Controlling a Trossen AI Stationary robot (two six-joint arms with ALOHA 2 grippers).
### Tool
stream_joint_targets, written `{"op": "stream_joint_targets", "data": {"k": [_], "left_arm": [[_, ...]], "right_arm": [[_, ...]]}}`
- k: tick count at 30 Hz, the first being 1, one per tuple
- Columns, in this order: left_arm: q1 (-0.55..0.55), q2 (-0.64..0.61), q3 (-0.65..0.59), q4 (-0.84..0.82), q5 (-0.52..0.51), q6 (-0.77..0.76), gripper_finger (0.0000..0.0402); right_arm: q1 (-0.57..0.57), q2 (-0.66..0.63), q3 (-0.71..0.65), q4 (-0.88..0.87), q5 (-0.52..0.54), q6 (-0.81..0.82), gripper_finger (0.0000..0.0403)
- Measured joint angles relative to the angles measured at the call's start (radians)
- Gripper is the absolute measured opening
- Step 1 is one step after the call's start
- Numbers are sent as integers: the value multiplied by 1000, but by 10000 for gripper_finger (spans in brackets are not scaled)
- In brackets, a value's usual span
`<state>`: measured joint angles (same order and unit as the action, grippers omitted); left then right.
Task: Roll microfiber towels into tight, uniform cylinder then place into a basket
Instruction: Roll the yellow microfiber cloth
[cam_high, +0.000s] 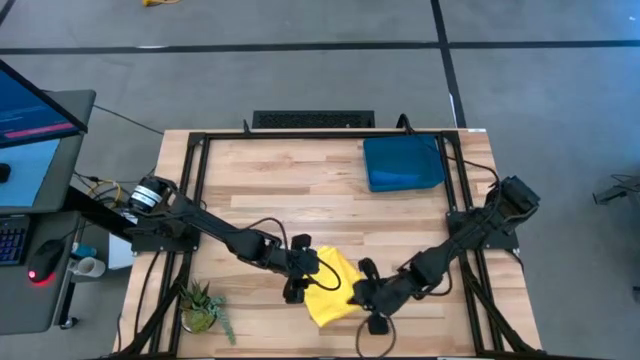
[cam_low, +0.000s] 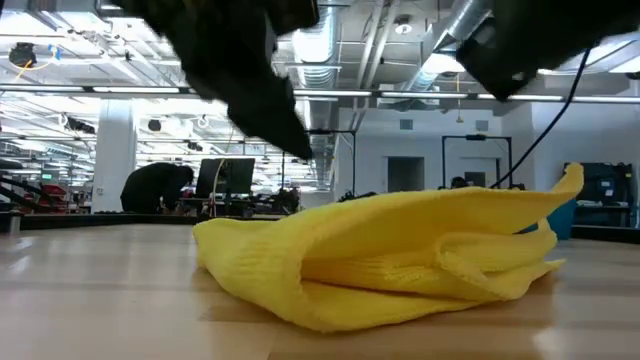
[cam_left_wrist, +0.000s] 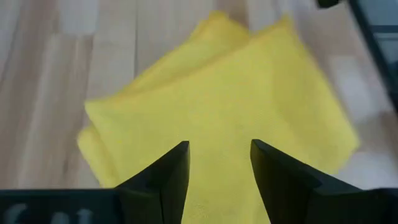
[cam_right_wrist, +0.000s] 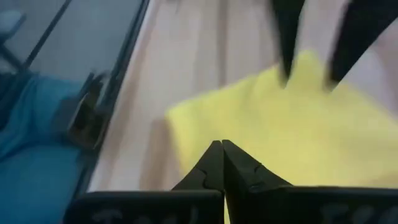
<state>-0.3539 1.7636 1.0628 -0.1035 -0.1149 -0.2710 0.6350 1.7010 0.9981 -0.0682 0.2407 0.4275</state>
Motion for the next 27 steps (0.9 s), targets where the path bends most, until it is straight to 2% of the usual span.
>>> {"op": "stream_joint_targets", "data": {"k": [3,9,12,19,27], "left_arm": [[0,41,-26,53,6,-33,157],[0,105,-27,115,29,-29,148],[4,106,-27,102,24,-29,147],[17,106,-27,92,-5,-28,146],[45,105,-27,67,-6,-27,146]], "right_arm": [[-21,26,0,86,35,-43,17],[-62,115,-1,134,-129,-65,14],[-75,141,-1,89,-160,-31,16],[-102,162,-1,-102,-161,108,14],[-133,169,3,-152,-68,177,16]]}}
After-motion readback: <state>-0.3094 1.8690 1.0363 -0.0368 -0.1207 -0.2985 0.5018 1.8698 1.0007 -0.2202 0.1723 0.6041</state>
